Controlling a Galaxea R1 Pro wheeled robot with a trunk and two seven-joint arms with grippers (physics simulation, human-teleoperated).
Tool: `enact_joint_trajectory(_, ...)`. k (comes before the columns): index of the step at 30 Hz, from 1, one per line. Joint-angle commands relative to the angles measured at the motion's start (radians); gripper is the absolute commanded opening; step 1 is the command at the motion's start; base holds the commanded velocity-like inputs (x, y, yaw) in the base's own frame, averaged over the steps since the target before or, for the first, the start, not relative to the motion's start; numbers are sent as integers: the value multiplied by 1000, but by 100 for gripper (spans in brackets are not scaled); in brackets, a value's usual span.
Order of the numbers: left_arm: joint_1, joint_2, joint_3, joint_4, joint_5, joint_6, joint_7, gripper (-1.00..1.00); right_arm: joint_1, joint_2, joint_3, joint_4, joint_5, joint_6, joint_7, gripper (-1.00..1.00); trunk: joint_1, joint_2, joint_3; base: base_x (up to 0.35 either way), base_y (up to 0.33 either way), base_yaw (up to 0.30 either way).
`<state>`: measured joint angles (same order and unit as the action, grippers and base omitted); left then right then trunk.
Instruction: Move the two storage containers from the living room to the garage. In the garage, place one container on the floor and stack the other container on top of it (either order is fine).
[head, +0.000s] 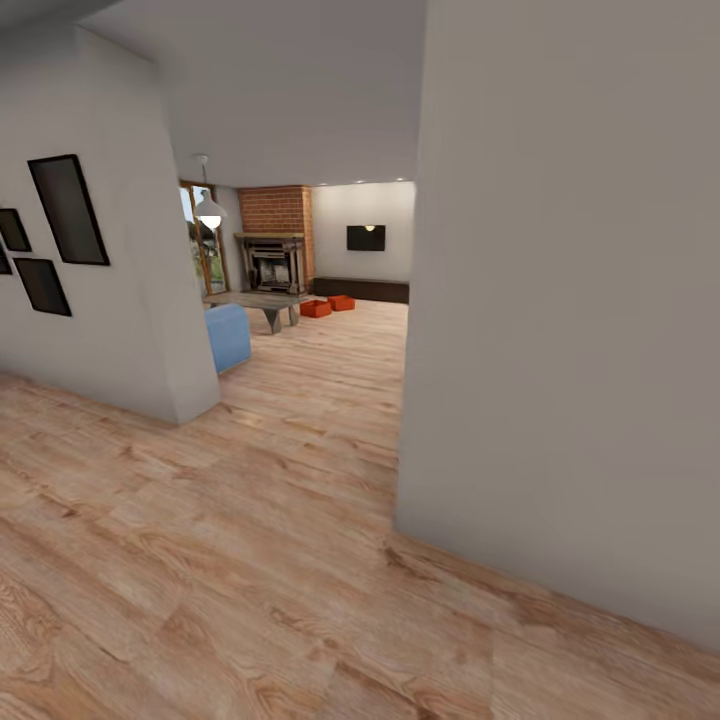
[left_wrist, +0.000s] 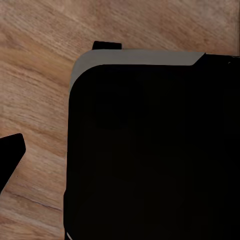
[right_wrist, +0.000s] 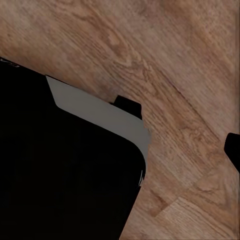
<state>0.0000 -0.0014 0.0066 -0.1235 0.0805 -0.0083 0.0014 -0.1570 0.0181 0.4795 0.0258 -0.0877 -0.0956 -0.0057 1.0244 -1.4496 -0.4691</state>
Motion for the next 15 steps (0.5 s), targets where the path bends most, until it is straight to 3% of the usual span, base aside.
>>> enact_joint_trajectory(1,0,0,0,-1,8,-1,0,100,-1,0,8,3,-9,-6,-1,100,1,0,-1,322,0,225)
enact_joint_trajectory(15,0,0,0,-1,8,-1,0,100,-1,0,8,3,-9,-6,0,100,1,0,-1,322,0,265)
